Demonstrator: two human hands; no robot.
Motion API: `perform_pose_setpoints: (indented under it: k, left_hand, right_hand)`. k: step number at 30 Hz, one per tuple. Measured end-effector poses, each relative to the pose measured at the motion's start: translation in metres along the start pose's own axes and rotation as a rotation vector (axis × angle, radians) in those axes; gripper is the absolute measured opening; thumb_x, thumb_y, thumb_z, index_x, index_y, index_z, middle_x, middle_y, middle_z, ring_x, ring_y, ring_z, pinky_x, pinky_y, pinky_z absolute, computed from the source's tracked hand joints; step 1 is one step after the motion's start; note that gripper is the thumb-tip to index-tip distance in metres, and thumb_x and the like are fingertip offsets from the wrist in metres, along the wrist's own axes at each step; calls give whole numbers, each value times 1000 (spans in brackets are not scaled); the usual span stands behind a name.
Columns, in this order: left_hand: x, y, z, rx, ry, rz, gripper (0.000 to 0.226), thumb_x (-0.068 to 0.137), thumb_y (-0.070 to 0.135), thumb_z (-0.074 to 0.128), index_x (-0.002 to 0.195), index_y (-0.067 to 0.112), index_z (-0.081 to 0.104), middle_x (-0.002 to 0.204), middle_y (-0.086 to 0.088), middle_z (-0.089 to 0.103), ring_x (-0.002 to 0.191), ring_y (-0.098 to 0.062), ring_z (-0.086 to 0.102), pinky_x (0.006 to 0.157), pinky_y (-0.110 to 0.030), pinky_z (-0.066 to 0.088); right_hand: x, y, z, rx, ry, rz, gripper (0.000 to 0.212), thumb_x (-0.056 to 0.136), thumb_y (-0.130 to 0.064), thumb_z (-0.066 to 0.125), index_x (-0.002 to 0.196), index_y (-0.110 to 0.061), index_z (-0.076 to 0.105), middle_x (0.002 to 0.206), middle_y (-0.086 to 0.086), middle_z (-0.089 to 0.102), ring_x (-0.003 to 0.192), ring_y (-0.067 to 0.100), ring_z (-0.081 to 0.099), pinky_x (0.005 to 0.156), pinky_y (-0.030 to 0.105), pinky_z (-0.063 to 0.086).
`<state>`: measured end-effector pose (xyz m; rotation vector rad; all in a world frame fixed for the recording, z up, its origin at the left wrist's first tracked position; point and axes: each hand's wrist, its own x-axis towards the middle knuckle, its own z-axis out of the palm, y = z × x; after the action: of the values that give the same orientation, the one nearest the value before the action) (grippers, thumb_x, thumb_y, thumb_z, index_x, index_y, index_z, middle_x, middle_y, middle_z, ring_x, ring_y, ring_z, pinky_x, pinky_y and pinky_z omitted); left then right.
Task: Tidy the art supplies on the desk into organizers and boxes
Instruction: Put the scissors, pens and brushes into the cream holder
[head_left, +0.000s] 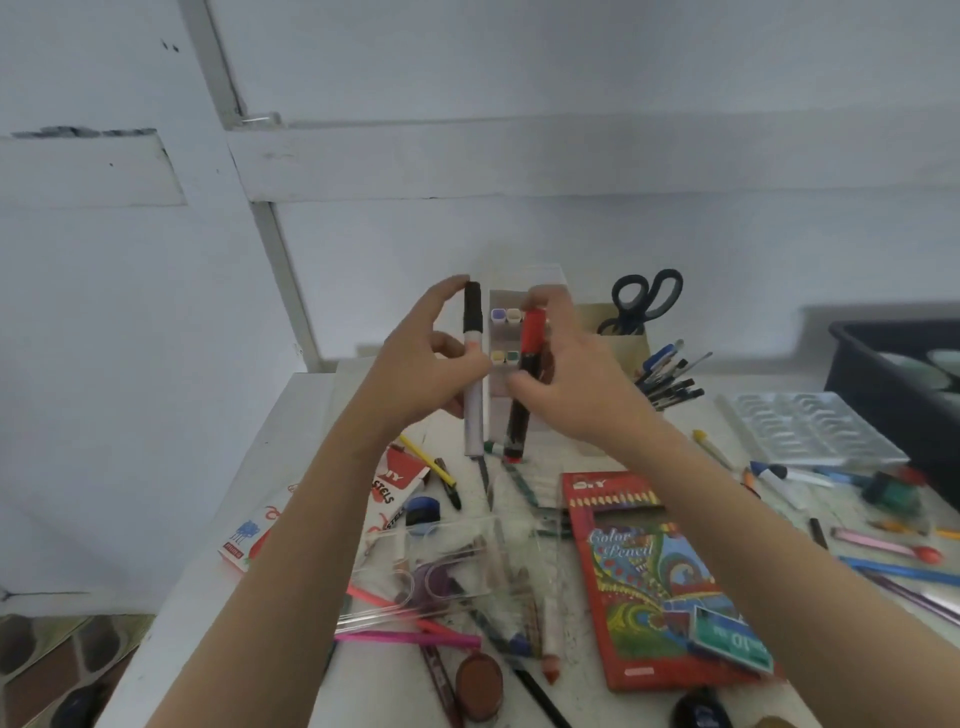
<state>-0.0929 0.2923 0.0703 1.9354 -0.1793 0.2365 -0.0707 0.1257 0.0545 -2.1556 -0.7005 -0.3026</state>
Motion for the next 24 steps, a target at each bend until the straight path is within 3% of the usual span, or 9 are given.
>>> perform_pose_setpoints:
  k: [4, 7, 10, 14, 19, 22, 24]
  left_hand:
    - [10, 29, 22, 5, -12, 125, 73, 79, 7, 63, 136, 42, 33, 92, 0, 61, 70, -17, 68, 51, -22, 54]
    - [20, 43, 38, -9, 15, 198, 69, 79, 5, 64, 132, 38, 33, 84, -6, 64, 66, -19, 69, 59, -29, 59]
    - [35, 54, 58, 58, 112, 307, 69, 79, 7, 69, 129, 38, 33, 85, 1, 68, 64, -8, 69, 62, -20, 57]
    - [59, 62, 82, 224, 172, 404, 63, 79, 9, 70, 126, 34, 36, 80, 6, 65, 63, -1, 65, 59, -10, 51]
    - [80, 59, 104, 406, 105, 421, 48, 81, 2, 66, 119, 22, 44, 90, 3, 58, 69, -5, 59, 60, -7, 45]
    - [83, 52, 113, 552, 34, 394, 45, 80, 1, 66, 116, 18, 46, 94, -6, 61, 79, -16, 60, 68, -16, 46]
    - [84, 50, 119, 608, 26, 380, 40, 81, 2, 65, 113, 17, 46, 93, -6, 62, 80, -18, 60, 67, -20, 44]
  right_hand:
    - [1, 1, -55, 17, 200, 4, 39, 87, -13, 56, 108, -29, 27, 77, 4, 54, 54, 1, 57, 50, 11, 46]
    - [4, 7, -90, -14, 348, -4, 40, 85, -11, 58, 107, -27, 30, 81, 4, 56, 64, 10, 61, 58, 10, 51]
    - [11, 24, -118, -88, 425, 33, 36, 80, -9, 61, 102, -23, 36, 76, -2, 53, 62, 7, 54, 52, 5, 43]
    - [27, 54, -129, -225, 239, 157, 18, 81, -9, 64, 91, -17, 51, 87, 4, 58, 70, 6, 53, 51, 1, 37]
    - [40, 79, -122, -363, -23, 225, 9, 85, -12, 61, 94, -13, 64, 93, 1, 57, 83, 14, 53, 59, 10, 33]
    - [44, 84, -118, -406, -125, 253, 13, 86, -11, 61, 97, -10, 67, 93, 0, 57, 77, 11, 52, 61, 14, 36]
    - [45, 88, -117, -460, -181, 257, 17, 86, -11, 61, 101, -10, 69, 99, 2, 60, 84, 14, 54, 69, 18, 39]
